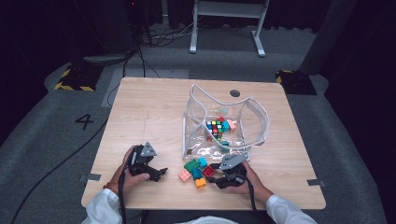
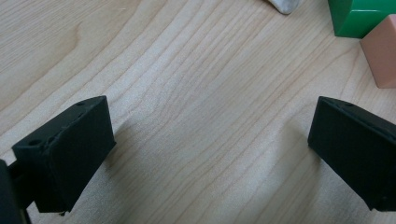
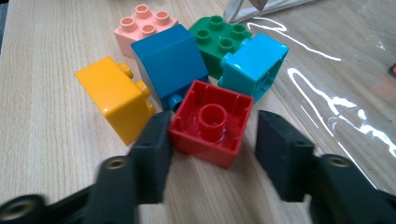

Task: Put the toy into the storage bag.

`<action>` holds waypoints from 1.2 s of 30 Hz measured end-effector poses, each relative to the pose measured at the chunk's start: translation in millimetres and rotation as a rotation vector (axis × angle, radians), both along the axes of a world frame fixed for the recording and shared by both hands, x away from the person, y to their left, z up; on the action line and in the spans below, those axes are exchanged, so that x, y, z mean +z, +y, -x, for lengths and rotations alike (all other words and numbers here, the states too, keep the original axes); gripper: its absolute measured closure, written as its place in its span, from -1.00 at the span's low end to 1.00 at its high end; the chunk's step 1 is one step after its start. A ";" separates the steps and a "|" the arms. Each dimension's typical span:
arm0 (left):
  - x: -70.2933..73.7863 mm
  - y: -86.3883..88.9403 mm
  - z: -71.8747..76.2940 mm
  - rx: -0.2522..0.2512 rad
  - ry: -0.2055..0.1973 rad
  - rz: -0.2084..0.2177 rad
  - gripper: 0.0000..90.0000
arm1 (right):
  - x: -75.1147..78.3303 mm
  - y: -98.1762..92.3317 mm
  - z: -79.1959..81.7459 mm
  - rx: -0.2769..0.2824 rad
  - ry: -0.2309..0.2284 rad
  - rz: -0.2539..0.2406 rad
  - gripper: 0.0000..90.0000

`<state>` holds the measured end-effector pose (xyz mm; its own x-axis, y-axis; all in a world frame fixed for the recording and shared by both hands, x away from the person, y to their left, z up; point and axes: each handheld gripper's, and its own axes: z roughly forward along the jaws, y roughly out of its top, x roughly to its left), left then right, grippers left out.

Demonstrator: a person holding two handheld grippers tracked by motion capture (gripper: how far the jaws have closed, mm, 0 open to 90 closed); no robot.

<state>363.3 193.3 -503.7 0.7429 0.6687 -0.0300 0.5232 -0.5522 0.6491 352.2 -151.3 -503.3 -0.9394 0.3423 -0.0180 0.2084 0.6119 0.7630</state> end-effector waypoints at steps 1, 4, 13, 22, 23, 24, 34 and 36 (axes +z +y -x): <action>0.1 0.1 0.0 -0.001 0.001 -0.001 -0.99 | 0.4 -1.0 1.7 -0.018 0.018 -0.004 0.20; 0.0 0.0 0.0 0.000 0.000 0.000 -0.99 | 0.6 -5.1 1.8 -0.020 0.012 -0.001 0.30; 0.0 0.0 0.0 0.000 0.001 0.000 -0.99 | 5.7 -30.7 3.4 0.007 -0.032 0.000 0.31; -0.1 -0.1 0.0 0.001 -0.001 0.000 -0.99 | 19.9 -70.0 4.1 -0.070 -0.008 -0.013 0.31; 0.0 0.0 0.0 0.000 0.000 0.000 -0.99 | 21.9 -74.3 3.8 -0.075 -0.009 -0.016 0.31; -0.1 -0.1 0.0 0.001 -0.001 0.000 -0.99 | 22.9 -78.0 1.6 -0.064 -0.038 -0.031 0.31; -0.1 -0.1 0.1 0.002 -0.002 0.000 -0.99 | 36.4 -124.0 1.7 -0.157 -0.047 -0.046 0.31; -0.1 -0.1 0.0 0.001 -0.002 0.000 -0.99 | 38.7 -133.7 2.1 -0.172 -0.049 -0.048 0.31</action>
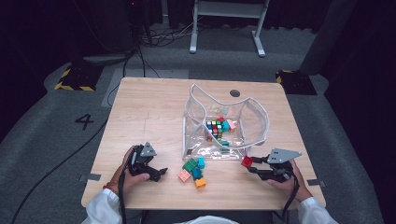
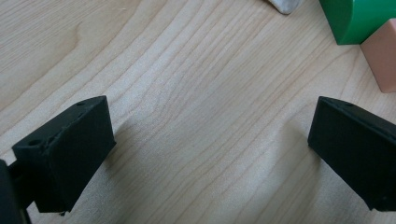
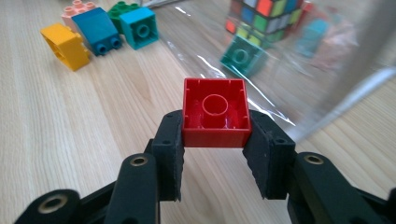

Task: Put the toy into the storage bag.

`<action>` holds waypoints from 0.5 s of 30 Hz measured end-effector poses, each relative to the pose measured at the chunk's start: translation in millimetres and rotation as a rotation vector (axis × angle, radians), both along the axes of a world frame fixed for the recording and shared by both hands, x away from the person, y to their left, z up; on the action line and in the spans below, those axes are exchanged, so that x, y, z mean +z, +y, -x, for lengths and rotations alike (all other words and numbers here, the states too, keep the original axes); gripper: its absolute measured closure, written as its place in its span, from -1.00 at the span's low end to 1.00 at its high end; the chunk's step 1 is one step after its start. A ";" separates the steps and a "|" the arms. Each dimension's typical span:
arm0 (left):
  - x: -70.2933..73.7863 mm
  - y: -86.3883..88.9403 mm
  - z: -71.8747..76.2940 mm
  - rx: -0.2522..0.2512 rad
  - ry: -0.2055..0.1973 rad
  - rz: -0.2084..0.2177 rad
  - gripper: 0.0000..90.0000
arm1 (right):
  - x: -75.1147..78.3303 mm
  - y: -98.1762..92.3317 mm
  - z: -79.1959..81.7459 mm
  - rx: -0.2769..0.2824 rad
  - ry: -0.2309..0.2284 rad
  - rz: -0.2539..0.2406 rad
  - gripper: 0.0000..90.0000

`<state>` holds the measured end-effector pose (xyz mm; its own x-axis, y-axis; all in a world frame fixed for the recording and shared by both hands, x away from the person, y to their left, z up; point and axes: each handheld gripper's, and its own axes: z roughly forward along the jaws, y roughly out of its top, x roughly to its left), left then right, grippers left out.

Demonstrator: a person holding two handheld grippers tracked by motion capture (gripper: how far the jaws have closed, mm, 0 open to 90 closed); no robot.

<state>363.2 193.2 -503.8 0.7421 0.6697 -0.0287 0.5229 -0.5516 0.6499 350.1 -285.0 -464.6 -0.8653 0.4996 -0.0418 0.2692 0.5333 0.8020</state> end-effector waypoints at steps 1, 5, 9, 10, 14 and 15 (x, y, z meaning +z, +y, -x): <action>0.0 0.0 0.0 0.000 0.000 0.000 -0.99 | 1.1 -4.6 0.3 -0.009 -0.008 -0.001 0.31; 0.0 0.0 0.0 0.000 0.000 0.001 -0.99 | 7.7 -23.1 0.5 -0.047 -0.029 -0.004 0.31; 0.0 0.0 0.0 0.000 0.000 0.000 -0.99 | 18.7 -42.5 -2.4 -0.085 -0.040 -0.018 0.31; 0.0 0.0 0.0 0.000 0.000 0.000 -0.99 | 22.0 -47.0 -3.8 -0.095 -0.044 -0.022 0.31; 0.0 0.0 0.0 0.000 0.000 0.000 -0.99 | 37.7 -60.4 -10.5 -0.130 -0.070 -0.044 0.31; 0.0 0.0 -0.1 0.000 0.001 0.001 -0.99 | 43.4 -63.4 -13.5 -0.138 -0.076 -0.044 0.31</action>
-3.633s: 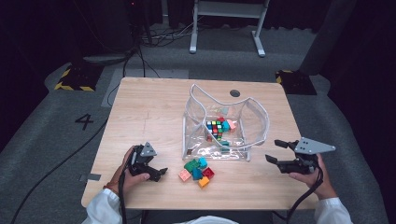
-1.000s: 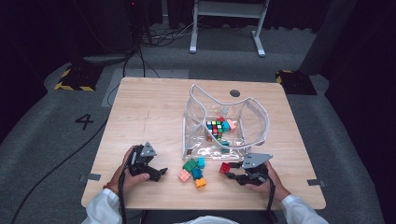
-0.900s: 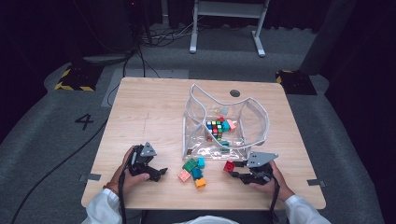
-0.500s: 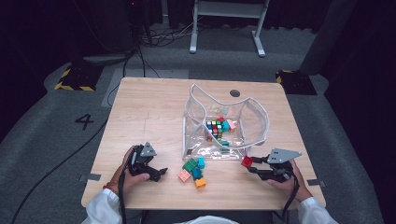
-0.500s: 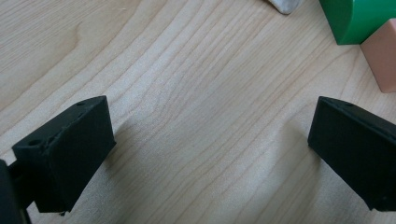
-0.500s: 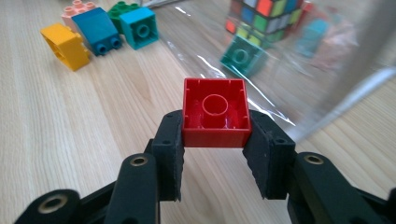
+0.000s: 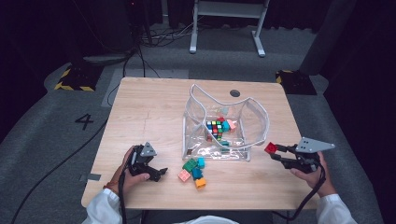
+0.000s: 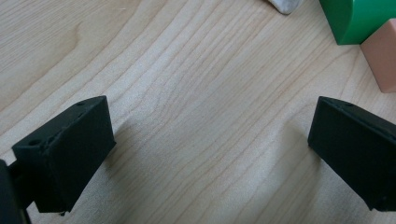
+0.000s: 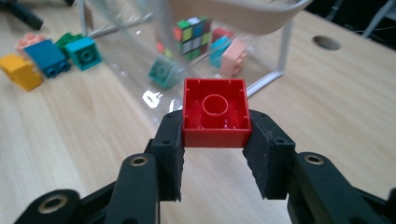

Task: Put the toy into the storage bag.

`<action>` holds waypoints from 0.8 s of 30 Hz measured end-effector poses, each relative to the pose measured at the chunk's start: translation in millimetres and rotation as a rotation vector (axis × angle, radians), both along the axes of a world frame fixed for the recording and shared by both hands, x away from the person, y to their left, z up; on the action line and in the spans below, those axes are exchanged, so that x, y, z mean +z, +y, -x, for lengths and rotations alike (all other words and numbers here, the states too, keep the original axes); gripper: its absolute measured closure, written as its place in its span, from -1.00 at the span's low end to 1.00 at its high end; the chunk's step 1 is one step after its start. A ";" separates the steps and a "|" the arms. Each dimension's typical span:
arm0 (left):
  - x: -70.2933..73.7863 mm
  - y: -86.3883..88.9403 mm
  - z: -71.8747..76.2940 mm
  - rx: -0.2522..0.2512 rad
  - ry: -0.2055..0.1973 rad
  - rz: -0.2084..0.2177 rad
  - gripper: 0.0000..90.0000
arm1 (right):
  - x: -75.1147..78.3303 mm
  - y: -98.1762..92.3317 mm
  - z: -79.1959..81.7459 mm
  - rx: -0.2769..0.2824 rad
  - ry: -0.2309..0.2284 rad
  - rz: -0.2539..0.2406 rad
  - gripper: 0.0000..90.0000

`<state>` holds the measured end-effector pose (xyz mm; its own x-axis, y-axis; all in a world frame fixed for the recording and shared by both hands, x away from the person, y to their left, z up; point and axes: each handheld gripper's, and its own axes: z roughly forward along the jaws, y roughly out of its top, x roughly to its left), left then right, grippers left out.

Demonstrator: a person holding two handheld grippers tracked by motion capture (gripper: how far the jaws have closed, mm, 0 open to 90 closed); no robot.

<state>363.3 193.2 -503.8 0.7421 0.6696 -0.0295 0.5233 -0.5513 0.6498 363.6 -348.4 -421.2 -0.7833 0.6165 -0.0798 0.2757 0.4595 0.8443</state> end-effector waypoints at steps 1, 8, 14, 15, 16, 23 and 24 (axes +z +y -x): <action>0.0 0.0 0.0 0.000 0.000 0.000 -0.99 | 4.5 -1.8 -2.6 -0.002 -0.007 -0.001 0.31; 0.0 0.0 0.0 0.000 -0.001 0.000 -0.99 | 40.5 -8.2 -18.4 -0.026 -0.052 -0.004 0.31; 0.0 0.0 -0.1 0.000 0.000 0.000 -0.99 | 79.2 -3.7 -28.1 -0.020 -0.099 -0.020 0.31; 0.0 0.0 -0.1 0.000 0.000 0.000 -0.99 | 84.7 -1.9 -30.6 -0.014 -0.110 -0.021 0.31; 0.0 0.0 0.0 0.000 0.000 0.000 -0.99 | 89.6 0.1 -32.9 -0.011 -0.111 -0.023 0.31; 0.0 0.0 0.0 0.000 0.000 0.000 -0.99 | 112.6 25.3 -49.0 0.022 -0.112 0.001 0.31; 0.0 0.0 0.0 0.000 0.000 0.000 -0.99 | 114.1 29.9 -51.6 0.034 -0.113 0.001 0.31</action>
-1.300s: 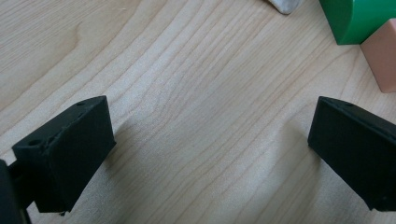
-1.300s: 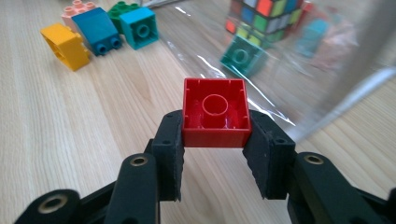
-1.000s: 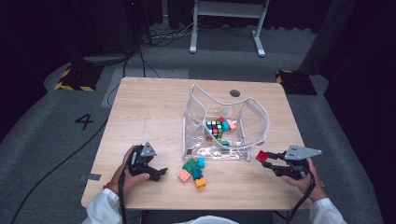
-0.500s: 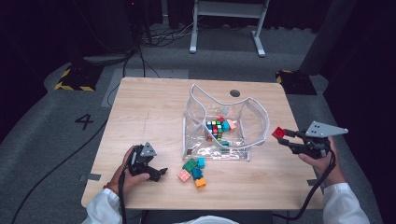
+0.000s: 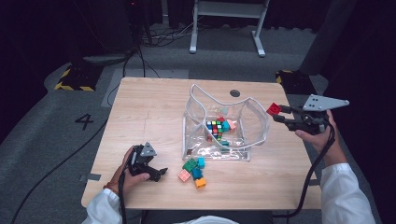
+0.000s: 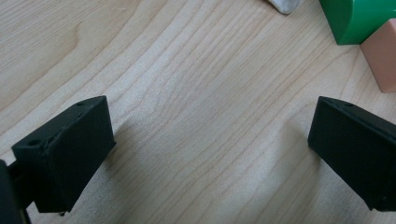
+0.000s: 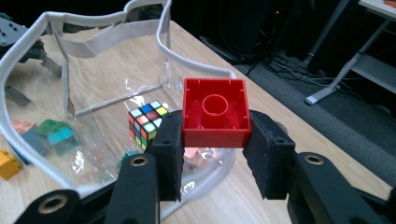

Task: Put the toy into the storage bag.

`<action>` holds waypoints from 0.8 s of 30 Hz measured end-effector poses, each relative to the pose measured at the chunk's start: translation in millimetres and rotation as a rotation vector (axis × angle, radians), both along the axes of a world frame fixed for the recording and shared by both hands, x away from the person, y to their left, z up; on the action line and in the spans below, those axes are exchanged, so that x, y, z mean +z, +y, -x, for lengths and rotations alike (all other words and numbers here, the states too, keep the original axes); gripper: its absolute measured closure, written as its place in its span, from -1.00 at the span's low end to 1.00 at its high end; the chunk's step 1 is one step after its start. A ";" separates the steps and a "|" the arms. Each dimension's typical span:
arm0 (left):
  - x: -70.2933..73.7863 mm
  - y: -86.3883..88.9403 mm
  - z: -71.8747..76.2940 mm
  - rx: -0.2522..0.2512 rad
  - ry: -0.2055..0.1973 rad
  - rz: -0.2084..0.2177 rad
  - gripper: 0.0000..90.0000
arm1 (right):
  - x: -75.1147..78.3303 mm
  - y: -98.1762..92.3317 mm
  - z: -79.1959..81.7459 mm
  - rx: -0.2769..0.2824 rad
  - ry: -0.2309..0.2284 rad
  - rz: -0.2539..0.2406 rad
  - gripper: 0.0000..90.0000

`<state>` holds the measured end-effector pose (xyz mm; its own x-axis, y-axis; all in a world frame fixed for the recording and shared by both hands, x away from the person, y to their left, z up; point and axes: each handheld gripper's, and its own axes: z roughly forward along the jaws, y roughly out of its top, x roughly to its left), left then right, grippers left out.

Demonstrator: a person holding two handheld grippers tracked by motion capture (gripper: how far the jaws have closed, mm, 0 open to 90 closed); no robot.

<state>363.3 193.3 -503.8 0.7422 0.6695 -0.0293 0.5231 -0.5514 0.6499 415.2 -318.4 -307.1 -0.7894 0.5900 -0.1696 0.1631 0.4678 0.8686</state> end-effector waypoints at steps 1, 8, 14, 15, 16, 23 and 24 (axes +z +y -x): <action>0.0 0.0 0.0 0.000 0.000 0.000 -0.99 | 1.2 4.7 -3.1 0.015 0.001 0.007 0.31; 0.0 0.0 0.0 0.000 0.000 0.000 -0.99 | 1.5 42.8 -22.0 0.083 0.028 0.096 0.31; 0.0 0.0 0.0 0.000 0.000 0.000 -0.99 | 0.6 76.1 -33.5 0.141 0.046 0.200 0.31; 0.0 0.0 0.0 0.000 0.000 0.000 -0.99 | 0.2 82.1 -35.4 0.149 0.050 0.216 0.31; 0.0 0.0 0.0 0.000 0.000 0.000 -0.99 | -0.3 85.7 -36.6 0.154 0.050 0.229 0.31; 0.0 0.0 0.0 0.000 0.000 0.000 -0.99 | -9.5 114.8 -48.2 0.202 0.091 0.339 0.31; 0.0 0.0 0.0 0.000 0.000 0.000 -0.99 | -11.7 119.6 -50.6 0.200 0.098 0.370 0.31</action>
<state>363.3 193.2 -503.8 0.7420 0.6698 -0.0293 0.5232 -0.5511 0.6500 465.8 -198.8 -318.8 -0.9051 0.3370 -0.2593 0.1109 0.7758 0.6212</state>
